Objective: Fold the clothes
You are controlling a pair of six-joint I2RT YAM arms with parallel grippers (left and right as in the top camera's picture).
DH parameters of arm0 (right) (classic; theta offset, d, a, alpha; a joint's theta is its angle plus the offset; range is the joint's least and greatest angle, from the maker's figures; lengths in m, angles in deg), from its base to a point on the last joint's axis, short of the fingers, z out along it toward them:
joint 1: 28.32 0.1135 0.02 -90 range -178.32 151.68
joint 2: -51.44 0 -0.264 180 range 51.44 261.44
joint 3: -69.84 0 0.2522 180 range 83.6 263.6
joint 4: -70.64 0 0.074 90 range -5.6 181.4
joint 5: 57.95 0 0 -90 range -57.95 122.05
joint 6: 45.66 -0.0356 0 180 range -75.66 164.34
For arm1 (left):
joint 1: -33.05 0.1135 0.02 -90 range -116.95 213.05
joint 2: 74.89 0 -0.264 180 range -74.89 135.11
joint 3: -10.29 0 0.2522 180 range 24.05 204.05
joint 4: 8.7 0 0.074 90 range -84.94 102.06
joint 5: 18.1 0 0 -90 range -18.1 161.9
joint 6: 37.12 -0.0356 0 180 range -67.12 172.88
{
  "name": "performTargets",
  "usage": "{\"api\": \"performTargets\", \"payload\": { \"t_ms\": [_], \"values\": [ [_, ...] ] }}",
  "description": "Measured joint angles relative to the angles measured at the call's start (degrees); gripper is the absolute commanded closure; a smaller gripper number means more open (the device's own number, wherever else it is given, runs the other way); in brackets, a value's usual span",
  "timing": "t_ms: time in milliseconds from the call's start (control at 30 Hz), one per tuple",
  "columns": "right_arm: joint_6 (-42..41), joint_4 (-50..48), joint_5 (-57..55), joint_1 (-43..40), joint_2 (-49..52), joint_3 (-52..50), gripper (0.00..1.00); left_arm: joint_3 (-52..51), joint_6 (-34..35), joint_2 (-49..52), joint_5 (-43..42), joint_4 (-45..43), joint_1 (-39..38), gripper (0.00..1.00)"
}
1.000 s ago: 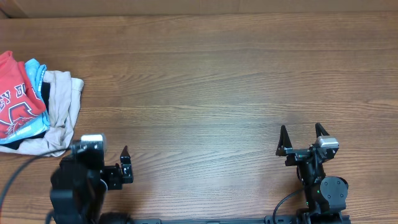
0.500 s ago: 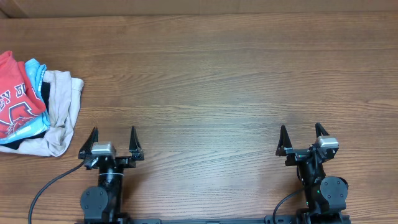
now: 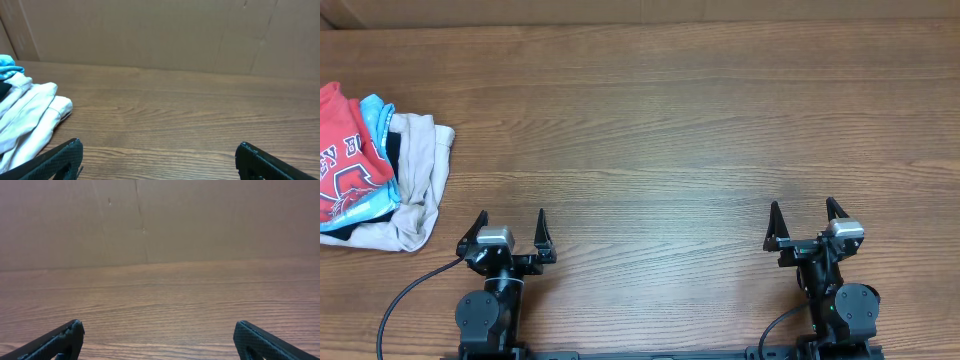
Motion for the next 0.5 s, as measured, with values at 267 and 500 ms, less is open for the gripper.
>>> {"api": "performTargets", "payload": {
  "t_ms": [267,500],
  "values": [
    [0.11,0.02,-0.02,0.00,0.00,0.00,0.00,0.00,0.48,0.00,-0.22,0.00,0.00,0.00],
    [0.13,0.00,0.00,0.00,0.00,0.00,0.00,0.00,0.48,-0.02,-0.22,0.00,0.00,0.00]
  ]
}}
